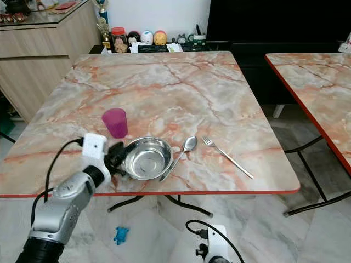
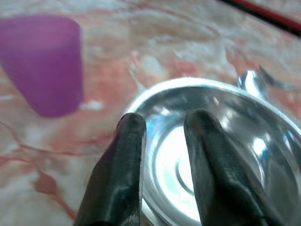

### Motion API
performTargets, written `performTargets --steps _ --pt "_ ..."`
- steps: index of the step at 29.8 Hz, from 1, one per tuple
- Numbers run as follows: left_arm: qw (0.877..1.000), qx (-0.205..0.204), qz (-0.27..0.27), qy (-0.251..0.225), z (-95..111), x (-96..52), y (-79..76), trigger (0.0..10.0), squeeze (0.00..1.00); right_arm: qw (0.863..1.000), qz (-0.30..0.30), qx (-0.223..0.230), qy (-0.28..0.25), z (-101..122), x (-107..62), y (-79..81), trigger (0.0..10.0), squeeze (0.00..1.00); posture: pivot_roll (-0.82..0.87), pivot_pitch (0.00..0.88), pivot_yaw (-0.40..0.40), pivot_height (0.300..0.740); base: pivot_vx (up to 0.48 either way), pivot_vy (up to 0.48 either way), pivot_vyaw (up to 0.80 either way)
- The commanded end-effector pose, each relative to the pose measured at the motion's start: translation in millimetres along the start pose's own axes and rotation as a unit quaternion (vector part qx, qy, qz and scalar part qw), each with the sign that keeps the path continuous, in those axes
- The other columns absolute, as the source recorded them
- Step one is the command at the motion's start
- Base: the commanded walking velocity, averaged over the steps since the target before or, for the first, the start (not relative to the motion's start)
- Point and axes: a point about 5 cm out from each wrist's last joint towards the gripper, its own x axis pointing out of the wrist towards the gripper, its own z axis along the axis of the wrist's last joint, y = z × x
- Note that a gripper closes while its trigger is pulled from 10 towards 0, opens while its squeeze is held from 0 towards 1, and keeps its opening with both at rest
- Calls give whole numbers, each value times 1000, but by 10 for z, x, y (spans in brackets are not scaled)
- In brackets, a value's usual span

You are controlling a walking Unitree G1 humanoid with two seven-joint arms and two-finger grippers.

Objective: Setting the table

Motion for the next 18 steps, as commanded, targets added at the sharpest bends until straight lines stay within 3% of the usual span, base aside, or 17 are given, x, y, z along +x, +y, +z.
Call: performTargets --steps 1,13,14,18 --pt "1000 15 -9 9 9 -5 -29 10000 1000 1000 2 -2 2 -6 0 13 10000 0 101 0 12 740 0 0 0" --pt "998 37 43 26 -9 21 72 10000 1000 1000 1 0 1 0 1 10 10000 0 102 4 12 740 0 0 0" --pt "997 38 56 24 -2 26 97 10000 0 1000 1 0 1 0 1 10 10000 0 102 4 12 740 0 0 0" --pt "997 26 74 10 37 33 132 10000 0 1000 1 0 1 2 1 9 10000 0 100 8 11 740 0 0 0"
